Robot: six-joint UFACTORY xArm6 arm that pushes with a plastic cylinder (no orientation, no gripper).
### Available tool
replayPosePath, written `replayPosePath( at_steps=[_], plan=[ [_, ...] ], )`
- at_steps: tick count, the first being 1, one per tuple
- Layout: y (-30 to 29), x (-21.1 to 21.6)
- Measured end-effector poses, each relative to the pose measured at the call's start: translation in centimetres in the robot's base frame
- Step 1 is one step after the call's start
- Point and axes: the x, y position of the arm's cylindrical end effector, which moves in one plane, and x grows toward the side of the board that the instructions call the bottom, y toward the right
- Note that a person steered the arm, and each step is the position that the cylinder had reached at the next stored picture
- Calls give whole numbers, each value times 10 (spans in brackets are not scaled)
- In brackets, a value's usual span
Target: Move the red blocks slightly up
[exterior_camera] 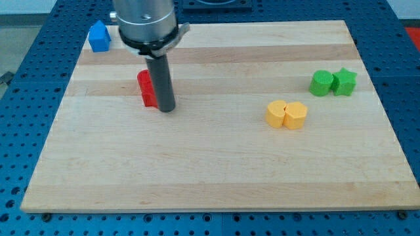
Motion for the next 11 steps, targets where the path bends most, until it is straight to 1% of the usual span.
replayPosePath(
  at_steps=[2, 4, 5, 9, 10, 11],
  plan=[
    [-13, -17],
    [-21, 28],
    [-27, 22],
    [-27, -51],
    [-27, -51],
    [-28, -31]
  ],
)
